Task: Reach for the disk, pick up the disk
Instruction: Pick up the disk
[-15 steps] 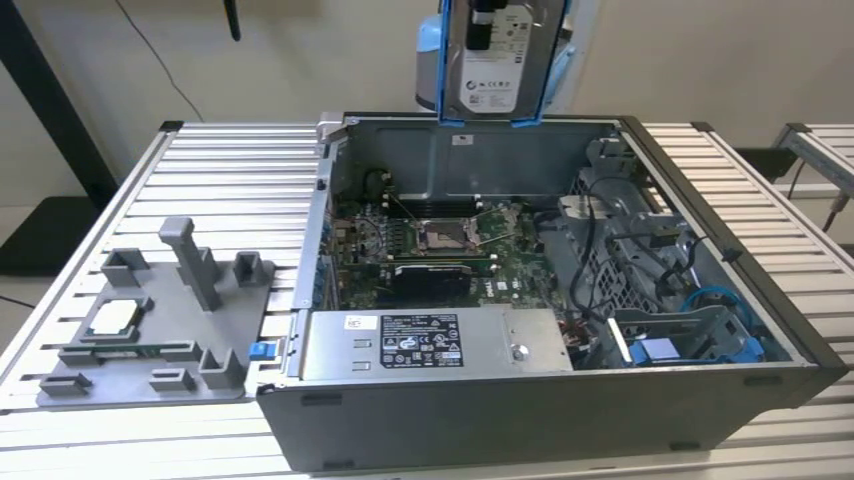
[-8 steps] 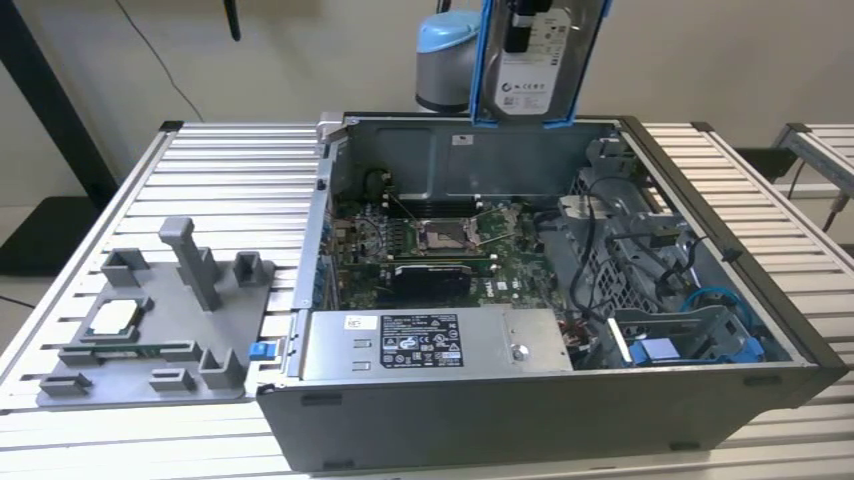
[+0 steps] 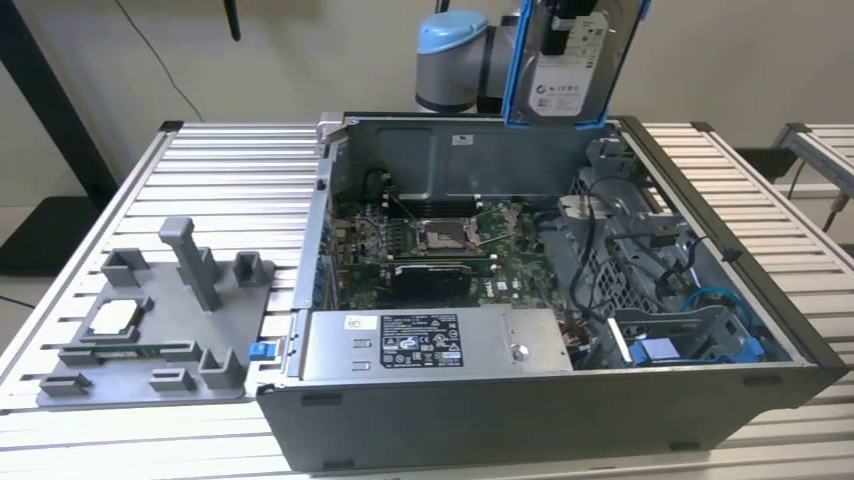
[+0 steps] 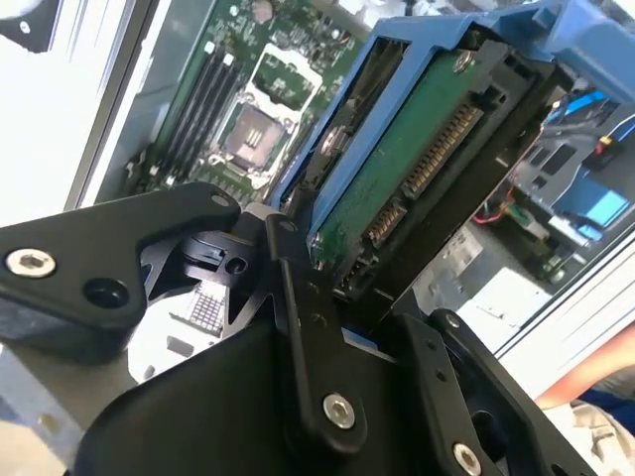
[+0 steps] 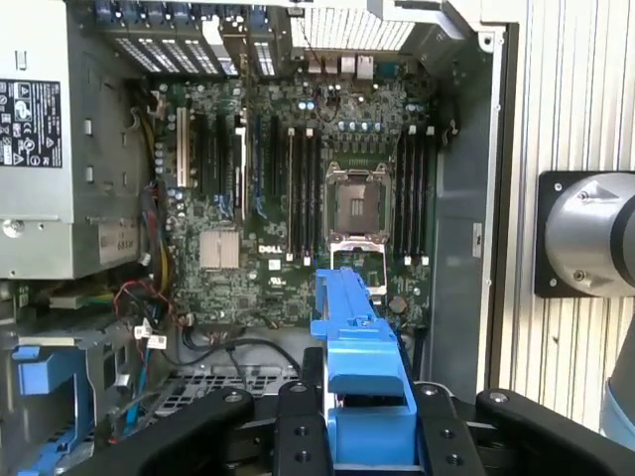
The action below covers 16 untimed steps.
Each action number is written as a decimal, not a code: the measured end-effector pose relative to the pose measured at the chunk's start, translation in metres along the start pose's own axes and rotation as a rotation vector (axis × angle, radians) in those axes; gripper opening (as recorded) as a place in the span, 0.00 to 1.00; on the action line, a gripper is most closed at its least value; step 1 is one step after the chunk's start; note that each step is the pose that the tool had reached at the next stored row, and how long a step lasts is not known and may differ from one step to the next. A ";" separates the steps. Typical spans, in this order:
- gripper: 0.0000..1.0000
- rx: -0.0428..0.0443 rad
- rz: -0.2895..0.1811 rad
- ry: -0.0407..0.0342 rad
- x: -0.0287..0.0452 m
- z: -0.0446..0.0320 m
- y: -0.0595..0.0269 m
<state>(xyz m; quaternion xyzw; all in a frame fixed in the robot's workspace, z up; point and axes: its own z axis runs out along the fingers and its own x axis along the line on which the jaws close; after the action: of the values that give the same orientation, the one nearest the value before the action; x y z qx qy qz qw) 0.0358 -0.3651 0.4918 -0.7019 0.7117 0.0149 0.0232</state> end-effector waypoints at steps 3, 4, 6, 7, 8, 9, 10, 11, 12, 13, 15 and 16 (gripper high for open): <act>0.00 0.0000 0.000 0.0000 -0.0001 0.0012 -0.0134; 0.00 0.0000 0.000 0.0000 -0.0001 0.0017 -0.0179; 0.00 0.0000 0.000 0.0000 -0.0002 0.0026 -0.0269; 0.00 0.0000 0.000 -0.0001 -0.0003 0.0032 -0.0315; 0.00 0.0000 0.000 -0.0002 -0.0003 0.0037 -0.0362; 0.00 0.0000 0.000 -0.0001 -0.0004 0.0041 -0.0407; 0.00 0.0000 0.000 0.0000 -0.0004 0.0044 -0.0453; 0.00 0.0000 0.000 0.0000 -0.0004 0.0048 -0.0497; 0.00 0.0000 0.000 0.0000 -0.0005 0.0052 -0.0543; 0.00 0.0001 0.000 0.0000 -0.0005 0.0055 -0.0586; 0.00 0.0000 0.000 -0.0001 -0.0006 0.0056 -0.0603; 0.00 0.0000 0.000 -0.0001 -0.0006 0.0056 -0.0603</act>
<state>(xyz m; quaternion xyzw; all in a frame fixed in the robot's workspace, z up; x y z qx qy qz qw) 0.0961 -0.3651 0.4870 -0.7020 0.7117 0.0150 0.0232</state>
